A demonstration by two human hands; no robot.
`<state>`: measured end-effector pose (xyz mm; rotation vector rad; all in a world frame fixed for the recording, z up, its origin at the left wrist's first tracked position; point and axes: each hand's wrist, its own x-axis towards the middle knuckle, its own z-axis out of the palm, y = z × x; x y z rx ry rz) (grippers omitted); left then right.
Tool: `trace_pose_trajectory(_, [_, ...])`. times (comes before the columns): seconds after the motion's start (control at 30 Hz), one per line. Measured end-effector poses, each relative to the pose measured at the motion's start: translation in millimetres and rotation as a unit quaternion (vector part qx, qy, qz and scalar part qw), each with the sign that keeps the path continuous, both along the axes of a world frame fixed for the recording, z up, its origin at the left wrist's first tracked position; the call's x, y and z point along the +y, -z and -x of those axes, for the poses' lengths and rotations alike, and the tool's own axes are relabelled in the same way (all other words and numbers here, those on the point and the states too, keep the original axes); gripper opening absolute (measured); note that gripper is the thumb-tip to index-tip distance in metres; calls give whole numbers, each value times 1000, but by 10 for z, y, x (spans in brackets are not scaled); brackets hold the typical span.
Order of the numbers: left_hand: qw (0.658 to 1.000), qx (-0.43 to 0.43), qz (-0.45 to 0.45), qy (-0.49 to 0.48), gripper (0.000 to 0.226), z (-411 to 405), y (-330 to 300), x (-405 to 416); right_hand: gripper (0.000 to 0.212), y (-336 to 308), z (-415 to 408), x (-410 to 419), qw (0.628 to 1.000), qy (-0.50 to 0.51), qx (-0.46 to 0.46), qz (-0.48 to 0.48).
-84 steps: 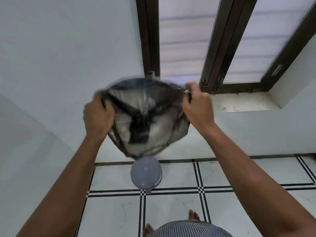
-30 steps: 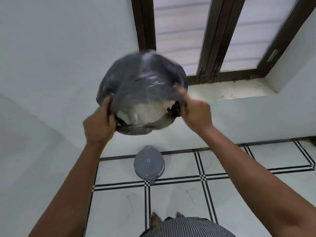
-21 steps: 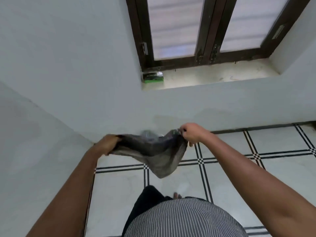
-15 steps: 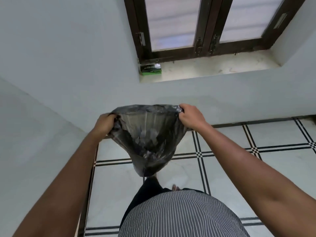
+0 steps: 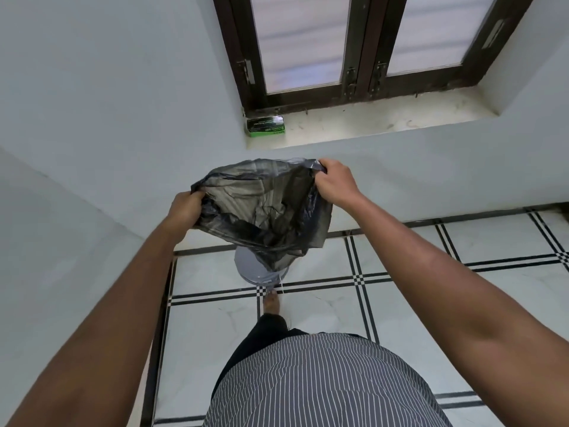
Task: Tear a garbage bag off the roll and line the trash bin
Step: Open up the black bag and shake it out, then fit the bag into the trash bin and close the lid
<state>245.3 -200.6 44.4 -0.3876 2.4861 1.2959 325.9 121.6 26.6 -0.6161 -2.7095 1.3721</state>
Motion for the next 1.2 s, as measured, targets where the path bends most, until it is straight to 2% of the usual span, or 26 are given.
trace_pose_trajectory(0.33, [999, -35, 3, 6, 26, 82, 204, -116, 24, 150, 141, -190, 999, -6, -33, 35])
trace_pose_trajectory(0.53, [997, -73, 1, 12, 24, 180, 557, -243, 25, 469, 317, -424, 992, -10, -101, 79])
trace_pose_trajectory(0.73, [987, -161, 9, 14, 26, 236, 1187, -318, 32, 1015, 402, -682, 966, -12, -218, 141])
trace_pose_trajectory(0.87, [971, -237, -4, 25, 39, 179, 1619, -369, 37, 1486, 480, -819, 943, -3, -280, 181])
trace_pose_trajectory(1.0, [953, -299, -44, -6, 32, 126, 2040, -413, 33, 1778, 530, -1012, 921, 27, -315, 230])
trace_pose_trajectory(1.2, [937, -346, -41, -22, 25, 32, 2580, -501, 31, 2344, 646, -1273, 898, 58, -350, 262])
